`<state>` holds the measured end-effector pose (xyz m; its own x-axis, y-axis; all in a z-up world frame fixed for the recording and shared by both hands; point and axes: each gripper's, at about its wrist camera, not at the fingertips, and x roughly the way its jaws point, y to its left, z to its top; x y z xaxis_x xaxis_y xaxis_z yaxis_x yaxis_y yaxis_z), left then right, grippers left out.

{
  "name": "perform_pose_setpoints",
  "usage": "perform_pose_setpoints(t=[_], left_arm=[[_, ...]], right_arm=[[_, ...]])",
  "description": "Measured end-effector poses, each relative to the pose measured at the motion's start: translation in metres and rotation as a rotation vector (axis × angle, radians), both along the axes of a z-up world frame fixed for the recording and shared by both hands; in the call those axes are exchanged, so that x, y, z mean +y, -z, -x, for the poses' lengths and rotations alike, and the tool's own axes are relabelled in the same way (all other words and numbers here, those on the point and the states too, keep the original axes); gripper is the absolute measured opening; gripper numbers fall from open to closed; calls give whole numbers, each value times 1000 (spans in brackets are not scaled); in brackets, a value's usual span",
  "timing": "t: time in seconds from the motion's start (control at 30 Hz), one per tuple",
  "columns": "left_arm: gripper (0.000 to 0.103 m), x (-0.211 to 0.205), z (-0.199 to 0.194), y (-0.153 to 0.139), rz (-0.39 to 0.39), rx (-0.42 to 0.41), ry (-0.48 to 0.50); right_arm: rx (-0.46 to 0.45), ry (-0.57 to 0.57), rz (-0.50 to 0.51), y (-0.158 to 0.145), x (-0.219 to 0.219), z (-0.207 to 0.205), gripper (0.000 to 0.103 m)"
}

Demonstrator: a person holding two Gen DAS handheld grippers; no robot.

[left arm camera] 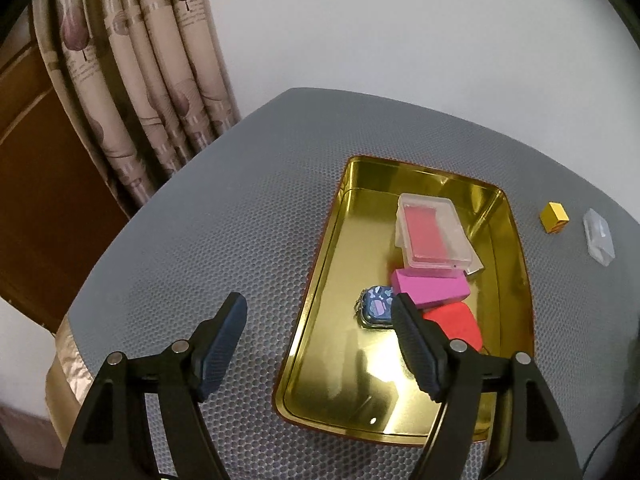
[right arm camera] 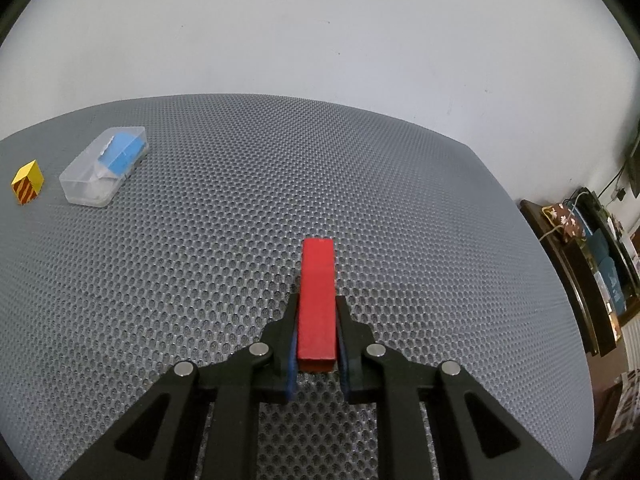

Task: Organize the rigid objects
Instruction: 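Lower the clear red case into the gold tray and open the left gripper, then lower the red stick into the gold tray and open the right gripper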

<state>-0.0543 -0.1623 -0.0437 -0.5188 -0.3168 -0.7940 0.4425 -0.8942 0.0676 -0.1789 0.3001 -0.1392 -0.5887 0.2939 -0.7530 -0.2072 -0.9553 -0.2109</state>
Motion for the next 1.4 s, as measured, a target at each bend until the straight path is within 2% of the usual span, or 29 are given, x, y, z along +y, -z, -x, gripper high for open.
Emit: perform_pose_setpoints(t=[0.27, 0.47, 1.07, 1.4], left_arm=[[73, -4, 0, 1, -3, -7, -19], [74, -3, 0, 0, 8, -4, -20], [75, -21, -8, -2, -31, 6, -99], [75, -33, -13, -4, -38, 12, -153]], right_arm=[[-1, -35, 12, -10, -18, -7, 15], [28, -108, 94, -31, -45, -10, 15], [79, -502, 208, -91, -217, -40, 15], [61, -637, 277, -96, -270, -50, 15]])
